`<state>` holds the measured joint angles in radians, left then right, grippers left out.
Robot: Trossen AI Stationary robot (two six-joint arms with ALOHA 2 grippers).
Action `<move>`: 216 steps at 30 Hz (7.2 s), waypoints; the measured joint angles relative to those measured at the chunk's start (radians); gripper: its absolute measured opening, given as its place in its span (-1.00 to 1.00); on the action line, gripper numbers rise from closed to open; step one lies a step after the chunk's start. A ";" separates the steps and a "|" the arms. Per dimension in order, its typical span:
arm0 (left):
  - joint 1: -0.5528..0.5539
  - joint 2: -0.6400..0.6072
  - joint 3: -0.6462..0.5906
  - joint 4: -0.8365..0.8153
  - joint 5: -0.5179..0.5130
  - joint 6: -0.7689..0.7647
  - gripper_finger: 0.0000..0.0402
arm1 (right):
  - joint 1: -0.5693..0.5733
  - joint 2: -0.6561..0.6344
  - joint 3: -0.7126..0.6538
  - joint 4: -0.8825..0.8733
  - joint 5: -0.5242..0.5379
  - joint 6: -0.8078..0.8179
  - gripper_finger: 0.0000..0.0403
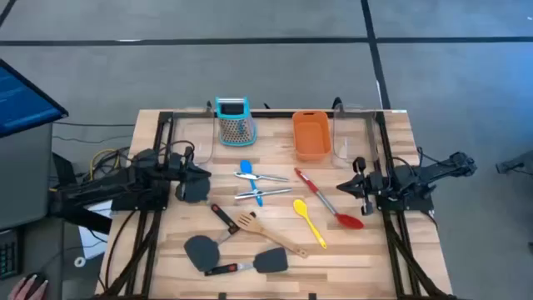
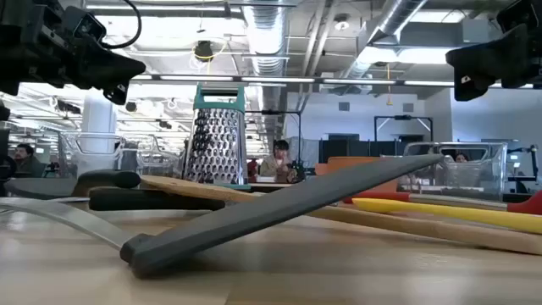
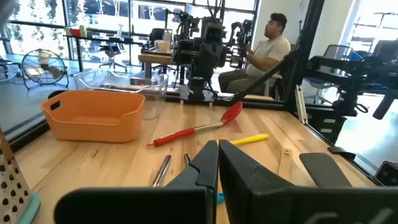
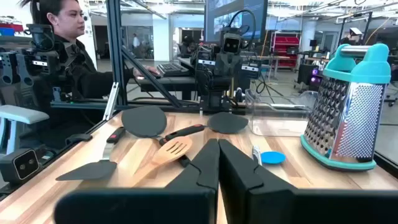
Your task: Pick & Place Kitchen Items
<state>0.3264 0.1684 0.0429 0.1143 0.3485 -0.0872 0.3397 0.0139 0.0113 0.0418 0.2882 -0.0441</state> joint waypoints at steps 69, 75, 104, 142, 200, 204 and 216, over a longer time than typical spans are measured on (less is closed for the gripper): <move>0.000 0.000 0.000 0.000 0.000 0.000 -0.99 | 0.000 0.000 0.000 0.000 0.000 0.000 -1.00; 0.000 0.000 0.000 0.000 0.000 0.000 -0.99 | 0.000 0.000 0.000 0.000 0.000 0.000 -1.00; 0.000 0.000 0.000 0.000 0.000 0.000 -0.99 | 0.000 0.000 0.000 0.000 0.000 0.000 -1.00; 0.000 0.000 0.000 0.000 0.000 0.000 -0.99 | 0.000 0.000 0.000 0.002 0.000 -0.034 -1.00; 0.000 0.000 0.000 0.090 0.000 0.197 -0.99 | -0.004 0.000 0.000 0.001 0.001 -0.061 -1.00; 0.000 0.000 0.000 0.090 0.000 0.114 -0.99 | -0.010 0.000 0.000 0.001 0.001 -0.061 -1.00; 0.000 0.000 0.000 0.089 0.000 0.015 -0.99 | -0.010 0.000 0.000 0.001 0.001 -0.061 -1.00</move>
<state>0.3267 0.1684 0.0433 0.2031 0.3485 -0.0719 0.3298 0.0135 0.0113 0.0424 0.2893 -0.1051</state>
